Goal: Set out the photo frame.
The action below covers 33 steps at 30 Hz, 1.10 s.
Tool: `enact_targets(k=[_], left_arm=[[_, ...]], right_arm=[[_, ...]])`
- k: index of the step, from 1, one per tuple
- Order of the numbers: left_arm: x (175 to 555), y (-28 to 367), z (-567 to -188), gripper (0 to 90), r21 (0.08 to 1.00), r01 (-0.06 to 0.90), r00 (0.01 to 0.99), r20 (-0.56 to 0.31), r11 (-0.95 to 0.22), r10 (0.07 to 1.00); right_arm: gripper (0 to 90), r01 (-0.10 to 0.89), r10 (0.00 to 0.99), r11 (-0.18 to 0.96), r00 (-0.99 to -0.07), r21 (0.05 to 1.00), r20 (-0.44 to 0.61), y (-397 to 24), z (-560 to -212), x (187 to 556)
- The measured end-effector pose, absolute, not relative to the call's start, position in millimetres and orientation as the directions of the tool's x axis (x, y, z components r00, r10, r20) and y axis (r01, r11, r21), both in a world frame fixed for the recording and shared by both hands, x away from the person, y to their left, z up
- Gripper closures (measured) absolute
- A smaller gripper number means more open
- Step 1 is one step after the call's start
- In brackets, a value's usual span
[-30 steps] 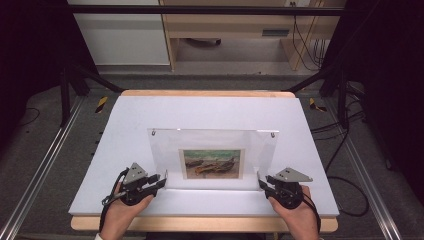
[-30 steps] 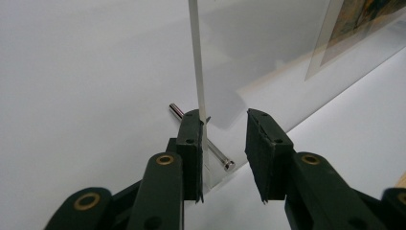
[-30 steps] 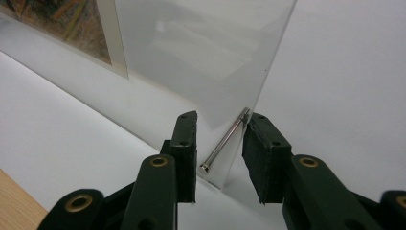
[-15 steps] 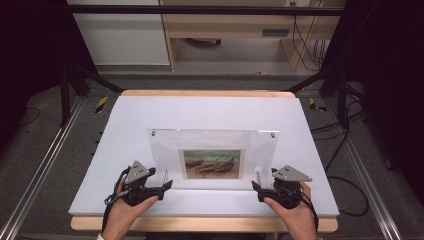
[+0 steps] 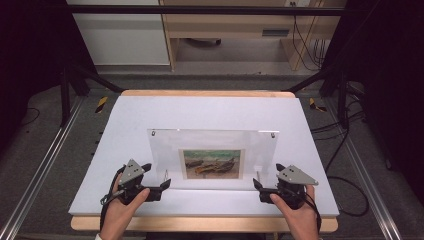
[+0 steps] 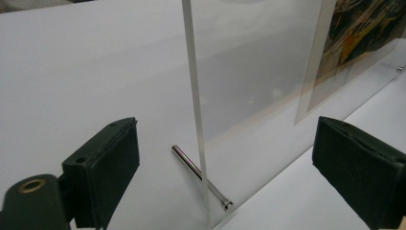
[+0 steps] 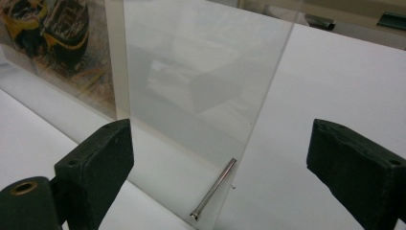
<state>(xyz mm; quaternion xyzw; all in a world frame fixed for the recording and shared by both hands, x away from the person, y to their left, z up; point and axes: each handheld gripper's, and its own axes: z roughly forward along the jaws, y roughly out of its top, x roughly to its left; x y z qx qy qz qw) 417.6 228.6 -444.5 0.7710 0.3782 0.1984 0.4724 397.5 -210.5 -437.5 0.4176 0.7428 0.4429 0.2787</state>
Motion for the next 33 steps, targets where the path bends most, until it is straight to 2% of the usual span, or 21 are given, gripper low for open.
enact_targets(k=[17, 33], left_arm=[[420.1, 255.1, -440.2, 8.0, 0.893, 0.368, 0.591, -0.009, -0.260, 0.807], [424.9, 284.5, -440.6, 8.2, 0.901, 0.376, 0.516, -0.012, -0.214, 0.856]], right_arm=[[12.5, 0.385, 0.913, 0.212, -0.406, 0.898, -0.042, -243.6, -435.4, 384.5], [14.3, 0.401, 0.943, 0.199, -0.327, 0.895, -0.063, -270.3, -440.6, 378.0]])
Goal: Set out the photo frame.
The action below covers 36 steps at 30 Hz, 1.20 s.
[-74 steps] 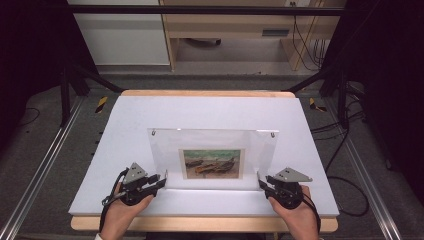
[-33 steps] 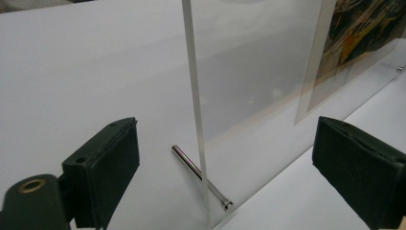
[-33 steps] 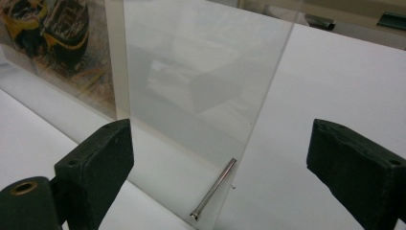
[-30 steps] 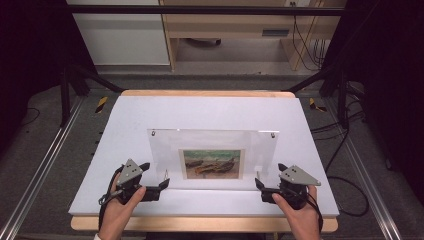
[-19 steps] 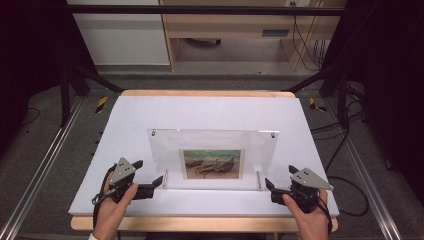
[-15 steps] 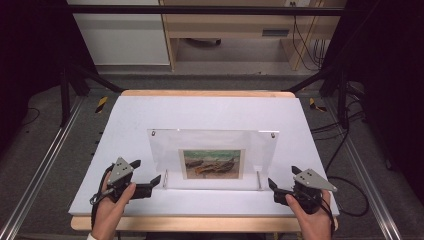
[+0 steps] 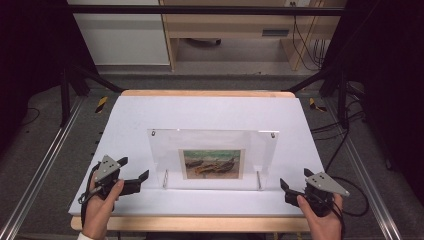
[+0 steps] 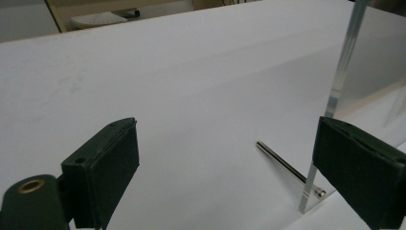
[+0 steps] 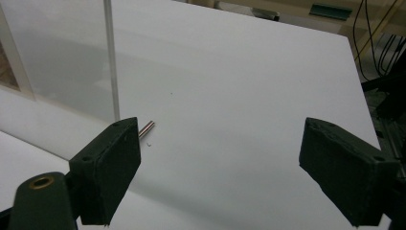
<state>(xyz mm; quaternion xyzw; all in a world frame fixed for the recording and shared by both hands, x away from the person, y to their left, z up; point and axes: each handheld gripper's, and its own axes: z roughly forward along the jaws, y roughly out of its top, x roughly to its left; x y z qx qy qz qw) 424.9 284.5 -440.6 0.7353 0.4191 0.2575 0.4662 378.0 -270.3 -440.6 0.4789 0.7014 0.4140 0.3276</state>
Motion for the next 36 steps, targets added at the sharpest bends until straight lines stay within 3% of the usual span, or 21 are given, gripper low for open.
enact_targets(k=[36], left_arm=[[436.4, 315.1, -449.3, 8.1, 0.892, 0.394, 0.423, 0.038, -0.221, 0.905]], right_arm=[[14.6, 0.457, 0.970, 0.181, -0.231, 0.871, -0.080, -292.0, -453.4, 390.0]])
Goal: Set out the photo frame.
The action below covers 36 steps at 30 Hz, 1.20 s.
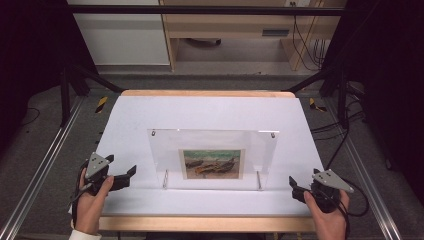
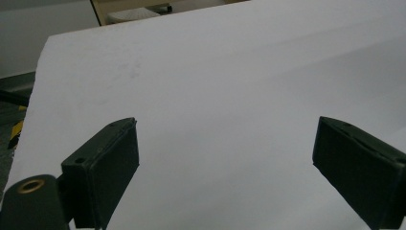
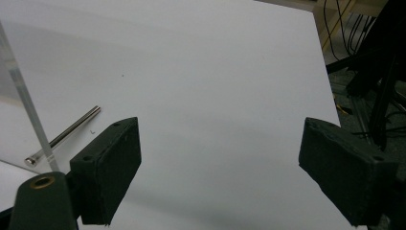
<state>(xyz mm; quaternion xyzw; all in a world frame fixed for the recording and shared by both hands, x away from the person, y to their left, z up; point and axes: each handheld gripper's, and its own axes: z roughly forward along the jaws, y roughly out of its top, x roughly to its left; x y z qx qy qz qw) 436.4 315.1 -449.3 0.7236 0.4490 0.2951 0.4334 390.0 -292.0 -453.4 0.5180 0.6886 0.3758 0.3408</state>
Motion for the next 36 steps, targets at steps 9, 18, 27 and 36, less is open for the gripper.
enact_targets(k=[9, 18, 27, 36], left_arm=[[442.2, 315.8, -454.9, 8.1, 0.882, 0.414, 0.415, 0.039, -0.227, 0.909], [449.5, 317.2, -460.8, 8.0, 0.869, 0.437, 0.403, 0.042, -0.232, 0.914], [455.1, 317.5, -463.9, 7.8, 0.862, 0.454, 0.394, 0.031, -0.224, 0.919], [459.5, 317.8, -466.2, 7.6, 0.857, 0.467, 0.387, 0.023, -0.217, 0.922]], right_arm=[[14.8, 0.481, 0.969, 0.200, -0.229, 0.854, -0.098, -285.5, -458.7, 404.8], [14.8, 0.490, 0.966, 0.218, -0.232, 0.844, -0.115, -280.4, -461.7, 416.0], [14.5, 0.502, 0.967, 0.211, -0.233, 0.839, -0.104, -278.0, -463.7, 426.2], [14.3, 0.512, 0.969, 0.202, -0.228, 0.835, -0.095, -276.3, -464.8, 437.2]])
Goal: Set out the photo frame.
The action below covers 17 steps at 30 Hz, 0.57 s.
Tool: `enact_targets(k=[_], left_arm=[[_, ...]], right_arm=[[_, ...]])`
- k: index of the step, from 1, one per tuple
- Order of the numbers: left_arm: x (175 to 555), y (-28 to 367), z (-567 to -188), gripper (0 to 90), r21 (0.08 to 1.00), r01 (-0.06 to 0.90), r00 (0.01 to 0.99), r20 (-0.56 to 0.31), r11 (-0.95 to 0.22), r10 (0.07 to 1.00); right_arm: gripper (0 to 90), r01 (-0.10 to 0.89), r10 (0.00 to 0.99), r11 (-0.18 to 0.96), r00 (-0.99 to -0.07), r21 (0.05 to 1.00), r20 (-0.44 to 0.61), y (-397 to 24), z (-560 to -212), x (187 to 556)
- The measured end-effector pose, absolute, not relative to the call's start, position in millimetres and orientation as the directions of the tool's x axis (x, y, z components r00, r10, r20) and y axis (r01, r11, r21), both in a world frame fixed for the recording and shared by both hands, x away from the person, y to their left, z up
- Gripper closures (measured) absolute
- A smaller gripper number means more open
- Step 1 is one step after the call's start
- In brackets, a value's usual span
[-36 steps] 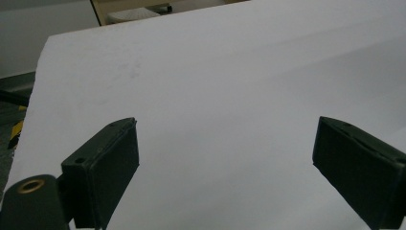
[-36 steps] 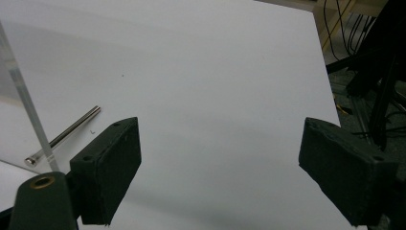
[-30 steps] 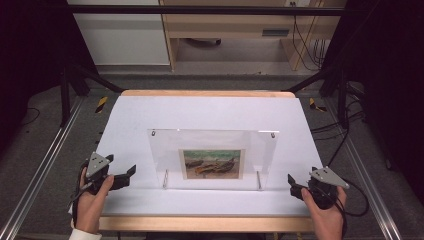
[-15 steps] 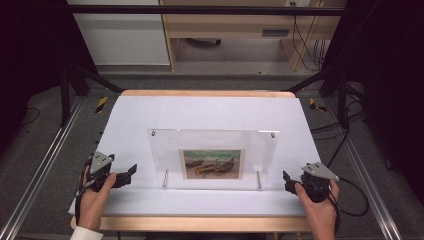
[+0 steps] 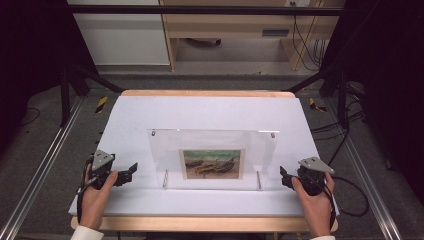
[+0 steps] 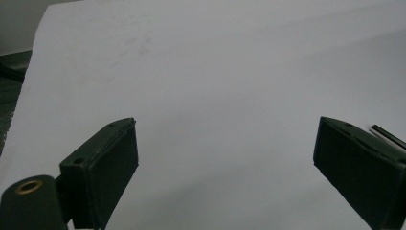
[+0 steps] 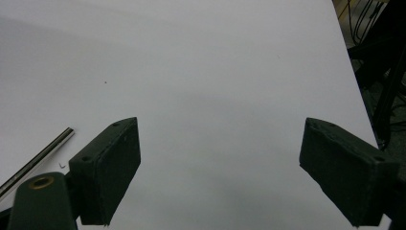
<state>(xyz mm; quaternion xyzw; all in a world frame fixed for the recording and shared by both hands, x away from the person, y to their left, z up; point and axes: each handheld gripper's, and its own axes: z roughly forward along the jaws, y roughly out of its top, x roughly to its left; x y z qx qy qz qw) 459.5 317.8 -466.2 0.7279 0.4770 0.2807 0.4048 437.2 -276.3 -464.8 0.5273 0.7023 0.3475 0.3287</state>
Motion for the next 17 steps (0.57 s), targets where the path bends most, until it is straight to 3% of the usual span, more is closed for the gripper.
enact_targets(k=[17], left_arm=[[467.3, 324.0, -470.5, 5.9, 0.823, 0.543, 0.372, -0.056, -0.168, 0.927]], right_arm=[[14.1, 0.607, 0.976, 0.137, -0.218, 0.783, -0.003, -277.8, -467.9, 456.5]])
